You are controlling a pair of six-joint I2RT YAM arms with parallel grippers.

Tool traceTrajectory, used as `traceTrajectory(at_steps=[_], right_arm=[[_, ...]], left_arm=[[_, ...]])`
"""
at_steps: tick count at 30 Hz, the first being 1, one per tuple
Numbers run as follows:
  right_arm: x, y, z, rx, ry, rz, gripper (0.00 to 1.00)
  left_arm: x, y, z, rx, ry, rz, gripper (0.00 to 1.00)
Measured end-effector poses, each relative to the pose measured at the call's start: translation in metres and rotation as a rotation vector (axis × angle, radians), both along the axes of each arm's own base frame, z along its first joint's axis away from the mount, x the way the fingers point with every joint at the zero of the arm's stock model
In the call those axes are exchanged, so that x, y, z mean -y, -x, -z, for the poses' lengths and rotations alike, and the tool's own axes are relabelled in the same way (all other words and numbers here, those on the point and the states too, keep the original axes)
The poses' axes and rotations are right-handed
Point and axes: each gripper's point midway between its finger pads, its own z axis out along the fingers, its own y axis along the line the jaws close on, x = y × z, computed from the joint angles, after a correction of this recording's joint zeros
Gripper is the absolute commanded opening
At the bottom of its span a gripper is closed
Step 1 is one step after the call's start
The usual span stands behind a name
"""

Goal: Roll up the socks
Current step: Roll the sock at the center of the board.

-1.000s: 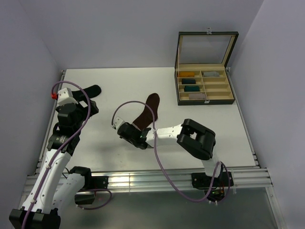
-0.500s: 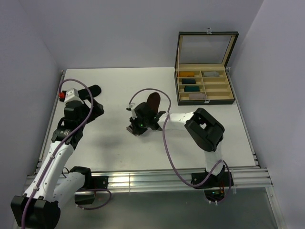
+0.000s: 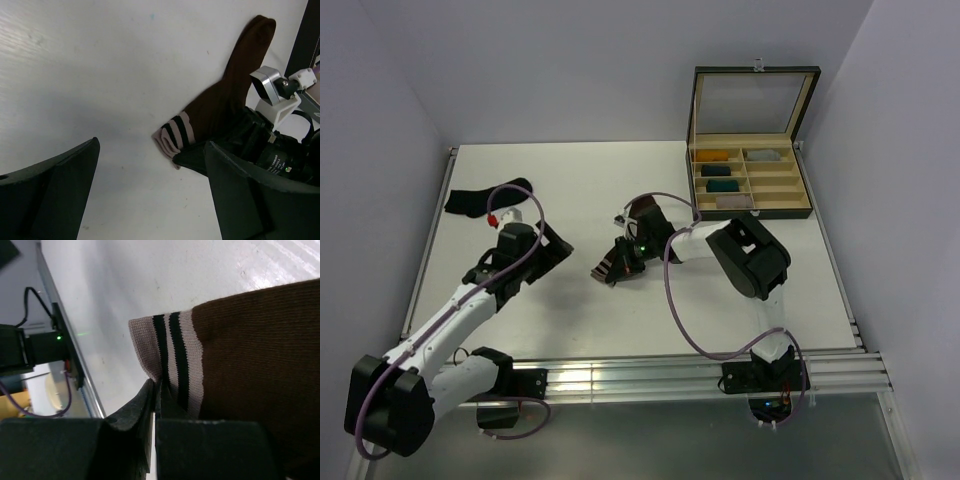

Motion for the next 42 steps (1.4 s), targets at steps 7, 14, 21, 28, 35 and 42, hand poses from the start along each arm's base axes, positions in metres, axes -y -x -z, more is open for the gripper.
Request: traceTrajectory(at_steps=[7, 14, 21, 28, 35, 42], right_arm=[[0.0, 0.001, 0.0, -0.066, -0.02, 0.019, 0.0], [0.0, 0.001, 0.0, -0.076, -0.018, 0.026, 0.0], [0.0, 0.001, 0.0, -0.083, -0.017, 0.033, 0.0], [0.0, 0.0, 0.0, -0.087, -0.017, 0.037, 0.0], [0.0, 0.001, 0.0, -0.088, -0.018, 0.038, 0.0], [0.001, 0.0, 0.002, -0.079, -0.01, 0.039, 0.09]], left_arm=[[0.033, 0.008, 0.04, -0.1, 0.089, -0.011, 0.88], [0.06, 0.013, 0.063, -0.154, 0.119, 0.0, 0.79], [0.071, 0.009, 0.08, -0.159, 0.106, 0.001, 0.68], [0.083, -0.002, 0.086, -0.138, 0.117, 0.003, 0.51], [0.082, -0.002, 0.094, -0.154, 0.104, -0.016, 0.25], [0.079, 0.002, 0.096, -0.18, 0.075, -0.019, 0.01]])
